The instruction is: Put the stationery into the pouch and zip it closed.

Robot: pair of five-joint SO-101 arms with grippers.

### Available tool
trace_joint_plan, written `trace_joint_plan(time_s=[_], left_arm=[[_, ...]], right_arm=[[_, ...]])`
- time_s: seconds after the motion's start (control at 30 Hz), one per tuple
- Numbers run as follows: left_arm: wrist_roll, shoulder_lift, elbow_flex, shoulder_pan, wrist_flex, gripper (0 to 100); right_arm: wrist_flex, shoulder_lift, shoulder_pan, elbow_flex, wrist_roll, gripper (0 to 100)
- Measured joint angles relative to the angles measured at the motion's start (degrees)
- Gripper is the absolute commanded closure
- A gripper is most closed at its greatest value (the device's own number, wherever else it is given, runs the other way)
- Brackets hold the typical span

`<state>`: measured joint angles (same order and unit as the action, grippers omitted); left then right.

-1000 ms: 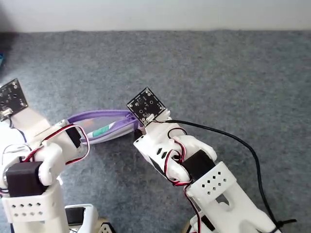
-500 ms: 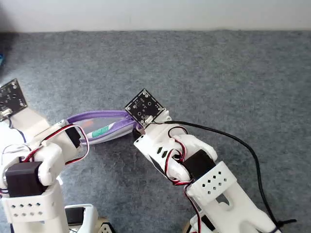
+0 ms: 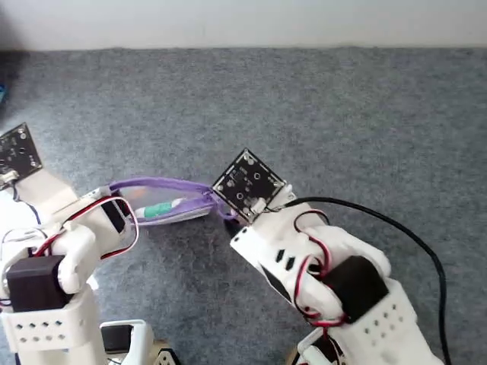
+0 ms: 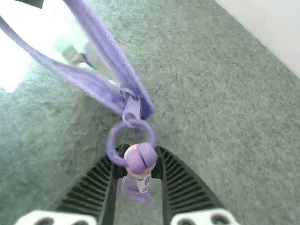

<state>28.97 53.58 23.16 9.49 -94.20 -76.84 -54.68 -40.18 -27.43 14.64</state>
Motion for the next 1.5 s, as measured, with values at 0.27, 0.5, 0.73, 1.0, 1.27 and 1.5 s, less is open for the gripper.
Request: trace_joint_plan(time_s=[0.27,0.5,0.73,1.0,1.27,1.5], left_arm=[[-4.0,0.0,0.0,-5.9,5.1,72],[-4.6,-6.1,-0.8,-17.0,13.3,72],[-4.8,-20.6,-12.8,-25.8,15.0,72],[-3.4,-23.4,-25.4,-32.0,10.7,72],[-3.3,-23.4,-30.4,-27.8,2.3,72],[-3.3,-23.4,-31.6,-27.3,-5.0,72]], right_arm=[[-7.3,-3.8,-2.4,1.8,-0.4,99.1],[-12.0,-6.7,-2.5,1.8,-4.0,99.1],[-16.4,-11.2,-2.5,1.8,-7.1,99.1],[-14.9,-11.7,4.2,1.8,-7.7,99.1],[-8.6,-11.7,9.5,1.8,-5.4,99.1],[-3.8,-11.7,15.2,1.8,0.7,99.1]])
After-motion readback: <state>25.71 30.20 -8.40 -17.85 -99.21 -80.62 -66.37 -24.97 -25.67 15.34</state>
